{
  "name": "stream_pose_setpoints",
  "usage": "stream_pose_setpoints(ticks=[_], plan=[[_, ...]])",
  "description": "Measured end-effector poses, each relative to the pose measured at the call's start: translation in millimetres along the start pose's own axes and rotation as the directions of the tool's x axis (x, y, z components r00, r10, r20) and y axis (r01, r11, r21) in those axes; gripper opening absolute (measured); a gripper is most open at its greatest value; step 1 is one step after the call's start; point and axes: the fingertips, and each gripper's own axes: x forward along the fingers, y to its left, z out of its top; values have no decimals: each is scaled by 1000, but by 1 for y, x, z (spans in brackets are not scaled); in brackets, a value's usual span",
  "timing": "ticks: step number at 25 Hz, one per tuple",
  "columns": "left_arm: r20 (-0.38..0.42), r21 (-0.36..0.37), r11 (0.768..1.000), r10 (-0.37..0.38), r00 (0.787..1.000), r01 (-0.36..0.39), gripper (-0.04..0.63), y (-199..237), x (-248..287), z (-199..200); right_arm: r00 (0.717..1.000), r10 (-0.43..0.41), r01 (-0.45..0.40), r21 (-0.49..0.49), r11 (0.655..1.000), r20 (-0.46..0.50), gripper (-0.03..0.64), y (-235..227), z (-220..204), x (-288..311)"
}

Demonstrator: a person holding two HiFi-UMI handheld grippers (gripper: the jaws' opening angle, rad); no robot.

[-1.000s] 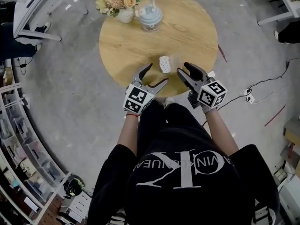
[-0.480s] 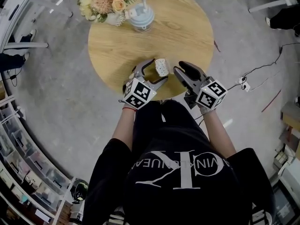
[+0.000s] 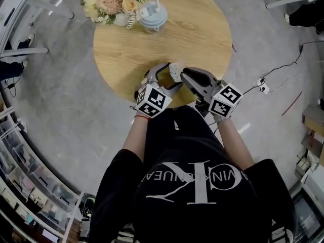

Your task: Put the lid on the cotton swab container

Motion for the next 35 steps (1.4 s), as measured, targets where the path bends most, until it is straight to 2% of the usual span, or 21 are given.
stream_pose_setpoints(ticks=[11,18,26,35], plan=[[13,-28,1000,13,1000,-13,345,0,-1,-1,994,-9,-1,-86,996,-112,72,10,-24,24],[13,-33,999,18,1000,-17,343,0,-1,-1,967,-98,34,-260,965,-237,26,10,-32,31],[12,-35,999,18,1000,-17,342,0,-1,-1,953,-143,74,-253,965,-266,15,7,-32,33],[10,-41,999,21,1000,-20,342,1,0,-2,941,-136,70,-214,974,-310,14,5,-34,34]])
